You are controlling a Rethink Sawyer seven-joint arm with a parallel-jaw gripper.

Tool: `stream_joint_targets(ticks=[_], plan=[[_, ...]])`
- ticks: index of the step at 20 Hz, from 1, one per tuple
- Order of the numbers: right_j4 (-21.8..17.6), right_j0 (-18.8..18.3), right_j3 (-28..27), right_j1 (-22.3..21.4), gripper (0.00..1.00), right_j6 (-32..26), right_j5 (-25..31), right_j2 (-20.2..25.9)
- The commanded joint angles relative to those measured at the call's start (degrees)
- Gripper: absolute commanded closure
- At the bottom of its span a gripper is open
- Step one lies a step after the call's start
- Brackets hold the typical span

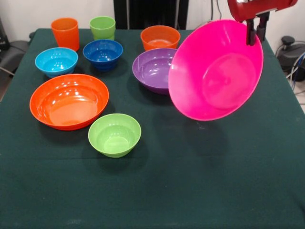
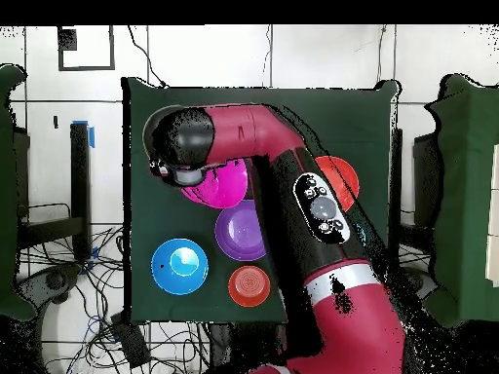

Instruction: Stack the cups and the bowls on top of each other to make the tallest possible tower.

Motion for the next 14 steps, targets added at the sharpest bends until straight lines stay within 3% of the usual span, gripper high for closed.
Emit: stream_joint_targets(ticks=[1,6,14], plan=[[2.1,-1.1,9.9,-2.4,1.00,8.4,-6.1,-2.8],[4.8,-2.4,13.6,-4.0,1.00,8.0,-10.0,-2.2],[3.2,-1.3,12.0,-3.8,1.00,6.2,-8.2,-4.2]])
